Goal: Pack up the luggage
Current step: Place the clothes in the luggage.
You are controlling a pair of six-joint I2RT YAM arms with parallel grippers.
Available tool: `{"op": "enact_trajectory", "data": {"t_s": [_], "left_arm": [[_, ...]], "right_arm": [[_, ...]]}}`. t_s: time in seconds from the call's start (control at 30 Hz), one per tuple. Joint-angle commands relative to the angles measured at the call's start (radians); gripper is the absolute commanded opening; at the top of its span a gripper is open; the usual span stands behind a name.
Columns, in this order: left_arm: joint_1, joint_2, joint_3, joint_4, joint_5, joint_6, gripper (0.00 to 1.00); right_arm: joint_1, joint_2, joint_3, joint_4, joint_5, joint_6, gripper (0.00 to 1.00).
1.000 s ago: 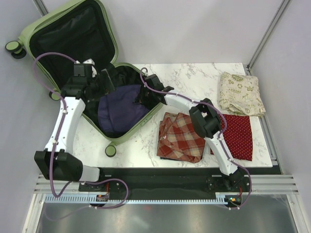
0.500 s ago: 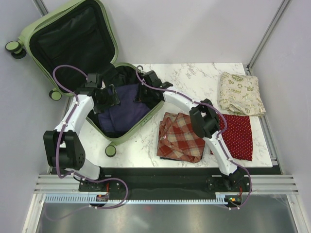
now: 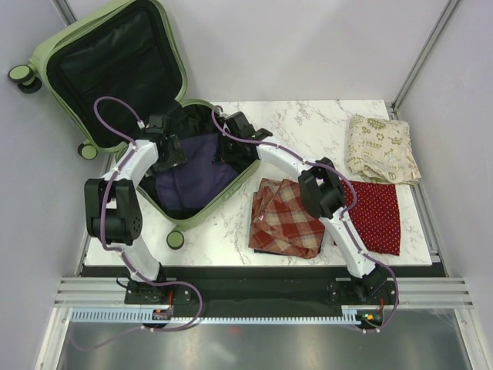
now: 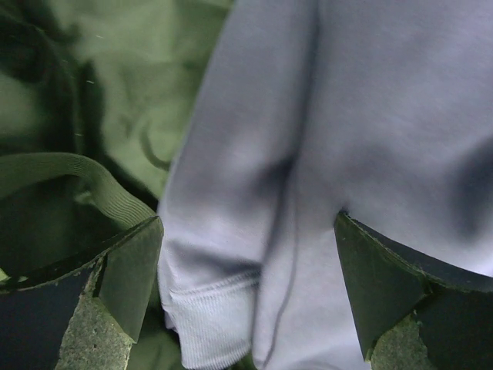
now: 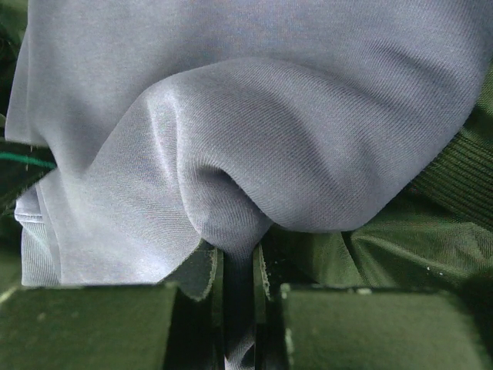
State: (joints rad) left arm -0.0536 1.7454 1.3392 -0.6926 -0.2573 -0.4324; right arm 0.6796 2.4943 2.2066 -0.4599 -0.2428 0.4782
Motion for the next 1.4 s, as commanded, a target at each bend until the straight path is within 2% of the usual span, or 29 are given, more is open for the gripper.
{"op": "enact_trajectory", "data": {"t_s": [0.0,0.23,0.27,0.43,0.53,0.57,0.63,0.73,0.77,0.93,1.03,1.1,1.17,1.2,1.27,1.3,1.37], "left_arm": [[0.006,0.009,0.045,0.048,-0.140,0.009,0.99],[0.032,0.075,0.020,0.071,-0.108,-0.009,0.99],[0.035,0.078,0.014,0.077,-0.097,-0.018,0.96],[0.046,0.088,-0.049,0.120,-0.036,-0.034,0.75],[0.052,0.092,-0.080,0.136,-0.008,-0.037,0.58],[0.052,0.092,-0.086,0.134,-0.005,-0.037,0.49],[0.052,0.088,-0.107,0.140,0.016,-0.040,0.38],[0.052,0.069,-0.147,0.151,0.041,-0.054,0.15],[0.052,0.060,-0.159,0.159,0.059,-0.060,0.02],[0.052,-0.010,-0.242,0.182,0.139,-0.120,0.02],[0.051,-0.067,-0.297,0.202,0.191,-0.169,0.02],[0.051,-0.095,-0.330,0.218,0.240,-0.187,0.02],[0.046,-0.130,-0.344,0.222,0.283,-0.215,0.02],[0.044,-0.142,-0.354,0.223,0.296,-0.223,0.02],[0.038,-0.181,-0.357,0.229,0.319,-0.239,0.02],[0.040,-0.191,-0.360,0.228,0.320,-0.250,0.02],[0.040,-0.217,-0.356,0.225,0.319,-0.253,0.09]], "right_arm": [[-0.006,-0.017,-0.033,-0.043,0.030,-0.036,0.01],[-0.008,-0.032,-0.041,-0.069,0.045,-0.058,0.02],[-0.008,-0.031,-0.027,-0.080,0.046,-0.064,0.02],[-0.009,0.003,0.068,-0.128,0.069,-0.124,0.00],[-0.012,0.029,0.123,-0.141,0.097,-0.162,0.00],[-0.014,0.037,0.149,-0.144,0.103,-0.173,0.00],[-0.025,0.063,0.176,-0.145,0.123,-0.179,0.00],[-0.040,0.104,0.237,-0.143,0.151,-0.194,0.00],[-0.044,0.112,0.278,-0.140,0.175,-0.197,0.00],[-0.055,0.132,0.317,-0.039,0.290,-0.217,0.02],[-0.055,0.121,0.312,0.042,0.387,-0.234,0.12],[-0.058,0.121,0.311,0.087,0.404,-0.240,0.15],[-0.060,0.121,0.315,0.136,0.407,-0.245,0.24],[-0.060,0.121,0.315,0.145,0.408,-0.247,0.39],[-0.060,0.107,0.314,0.161,0.407,-0.247,0.63],[-0.060,0.098,0.309,0.161,0.396,-0.247,0.79],[-0.061,0.052,0.266,0.159,0.379,-0.240,0.91]]}}
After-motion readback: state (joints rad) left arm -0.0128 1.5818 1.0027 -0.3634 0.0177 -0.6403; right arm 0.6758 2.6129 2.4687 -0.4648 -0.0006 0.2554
